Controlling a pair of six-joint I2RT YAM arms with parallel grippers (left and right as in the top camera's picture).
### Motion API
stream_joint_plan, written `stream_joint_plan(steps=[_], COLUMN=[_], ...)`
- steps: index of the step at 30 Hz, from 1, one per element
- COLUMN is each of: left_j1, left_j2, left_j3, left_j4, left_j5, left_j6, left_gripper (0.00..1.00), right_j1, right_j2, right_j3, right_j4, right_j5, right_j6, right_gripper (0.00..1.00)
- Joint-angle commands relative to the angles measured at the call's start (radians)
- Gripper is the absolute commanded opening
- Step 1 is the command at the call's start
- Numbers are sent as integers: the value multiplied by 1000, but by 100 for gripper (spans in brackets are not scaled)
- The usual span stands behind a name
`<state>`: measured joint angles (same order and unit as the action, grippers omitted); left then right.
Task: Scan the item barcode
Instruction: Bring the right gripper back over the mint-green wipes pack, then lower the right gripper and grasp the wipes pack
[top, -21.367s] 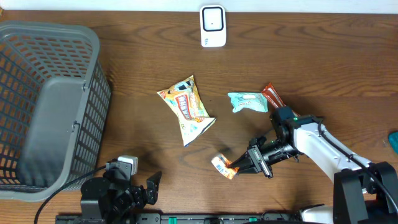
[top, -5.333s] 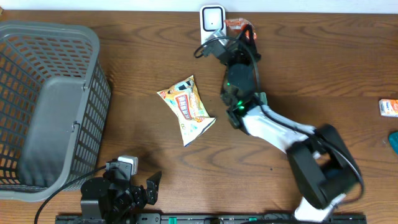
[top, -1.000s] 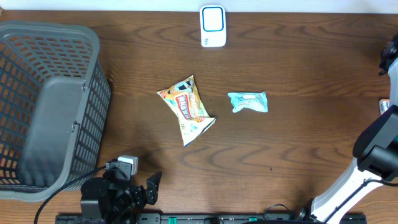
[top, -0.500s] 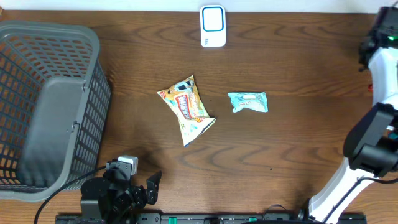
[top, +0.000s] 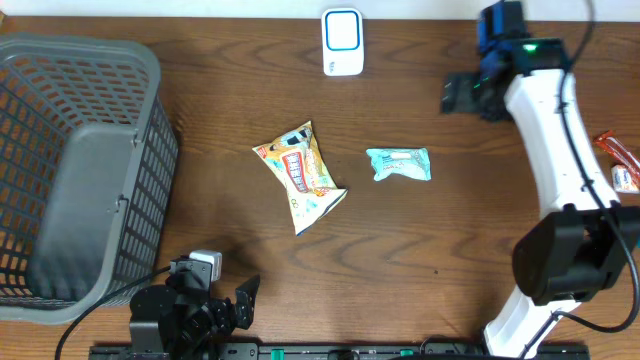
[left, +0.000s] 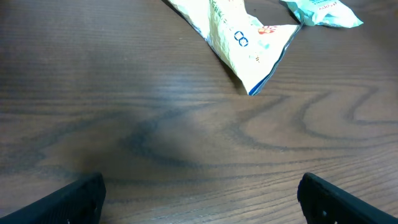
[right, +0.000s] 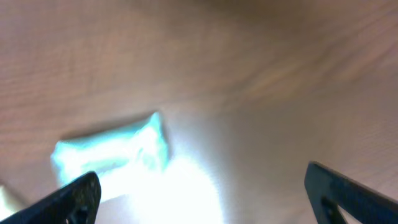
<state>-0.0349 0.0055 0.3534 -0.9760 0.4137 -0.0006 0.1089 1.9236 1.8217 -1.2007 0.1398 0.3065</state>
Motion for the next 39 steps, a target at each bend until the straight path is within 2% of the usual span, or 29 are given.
stream_joint_plan(steps=[1, 2, 5, 6, 7, 8, 9, 10, 11, 16, 20, 31, 35, 39], left_j1=[-4, -4, -4, -4, -4, -4, -4, -4, -4, -4, -4, -4, -4, -4], left_j2=[-1, -1, -1, -1, -1, -1, -1, -1, -1, -1, -1, -1, -1, -1], left_j3=[0, 0, 0, 0, 0, 0, 0, 0, 0, 0, 0, 0, 0, 0], left_j4=[-12, -12, -12, -12, -12, -12, -12, -12, -12, -12, -12, -12, -12, -12], left_j5=[9, 9, 9, 9, 9, 9, 9, 9, 9, 9, 9, 9, 9, 9], left_j6=[-1, -1, -1, -1, -1, -1, -1, -1, -1, -1, -1, -1, -1, -1], left_gripper=[99, 99, 99, 99, 99, 99, 99, 99, 99, 98, 99, 99, 99, 98], right_j1=[98, 126, 201, 218, 243, 266, 279, 293, 302, 294, 290, 306, 306, 310], right_j2=[-1, -1, -1, -1, -1, -1, -1, -1, -1, 2, 23, 97, 71, -37], right_j3=[-5, -9, -33, -42, -56, -75, -89, -107, -126, -280, -397, -600, -572, -518], right_j4=[-109, -134, -156, -154, -145, -124, -106, -77, -41, 245, 398, 457, 443, 403], right_j5=[-67, -67, -72, -69, -55, -32, -11, 18, 46, 39, -3, -11, -50, -103], right_j6=[382, 444, 515, 520, 520, 520, 520, 520, 520, 414, 347, 347, 257, 200], right_gripper=[99, 99, 99, 96, 87, 72, 50, 20, 1, 1, 1, 1, 1, 1])
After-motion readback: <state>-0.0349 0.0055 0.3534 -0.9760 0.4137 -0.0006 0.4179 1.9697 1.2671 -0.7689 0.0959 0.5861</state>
